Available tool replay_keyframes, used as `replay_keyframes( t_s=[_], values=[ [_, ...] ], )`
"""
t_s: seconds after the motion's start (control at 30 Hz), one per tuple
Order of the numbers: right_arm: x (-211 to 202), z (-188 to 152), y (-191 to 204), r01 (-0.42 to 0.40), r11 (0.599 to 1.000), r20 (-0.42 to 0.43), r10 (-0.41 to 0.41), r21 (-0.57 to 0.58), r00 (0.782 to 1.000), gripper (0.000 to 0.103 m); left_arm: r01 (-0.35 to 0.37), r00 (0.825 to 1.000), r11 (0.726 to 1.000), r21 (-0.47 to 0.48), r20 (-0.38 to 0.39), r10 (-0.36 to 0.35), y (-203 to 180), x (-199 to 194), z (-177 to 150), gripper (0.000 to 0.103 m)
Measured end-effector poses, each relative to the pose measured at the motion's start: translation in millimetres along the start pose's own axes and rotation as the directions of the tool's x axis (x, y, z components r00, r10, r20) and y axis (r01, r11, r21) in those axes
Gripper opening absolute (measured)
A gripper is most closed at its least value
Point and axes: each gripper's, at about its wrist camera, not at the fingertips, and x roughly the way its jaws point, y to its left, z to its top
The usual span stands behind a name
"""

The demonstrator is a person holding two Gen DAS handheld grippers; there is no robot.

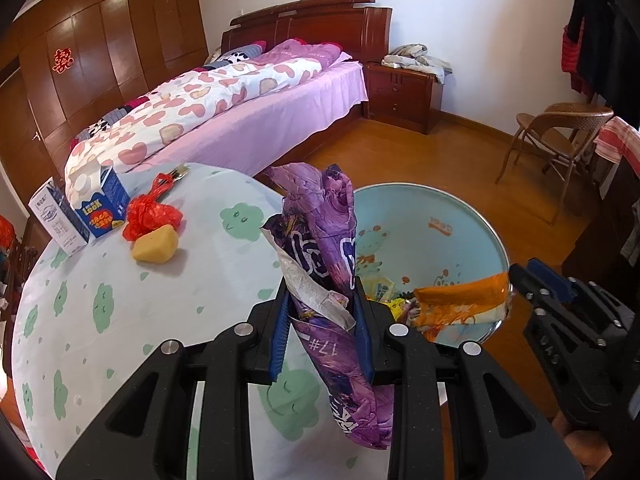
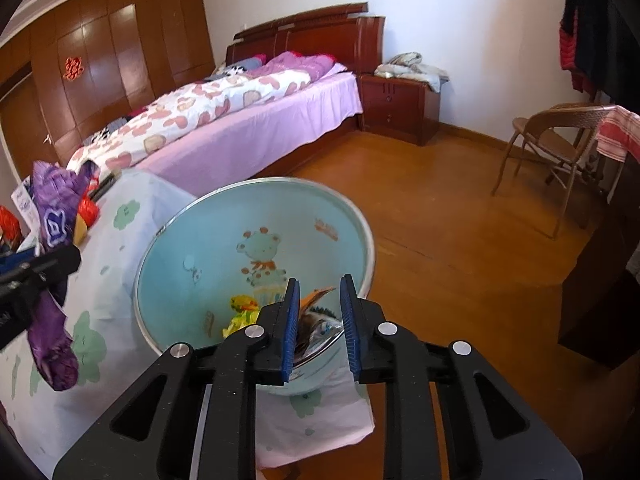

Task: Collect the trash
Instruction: 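Open the right tool over the bin while the left tool opens, dropping both wrappers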

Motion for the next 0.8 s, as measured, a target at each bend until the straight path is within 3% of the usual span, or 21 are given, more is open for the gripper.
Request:
replay_keyframes(
  t_s=[0.23,0.33,0.8],
  values=[
    [-11.1,9.4,-8.3,0.024,0.999,0.053,-0.027,0.047,0.998,0.022,0.039,0.999,0.999,0.008,0.025,-0.039,-15.5,13.9,15.8,0.032],
    [-15.5,11.7,-13.6,0.029,0.997,0.068,-0.034,0.070,0.997,0.022,0.049,0.998,0.999,0.007,0.041,-0.049,-19.0,15.4,19.5,0.062],
    [-23.1,13.4,-18.9,0.034,0.996,0.082,-0.041,0.088,0.996,0.022,0.005,0.999,1.000,-0.027,0.033,-0.005,-7.2,4.6,13.3,0.084]
  ],
)
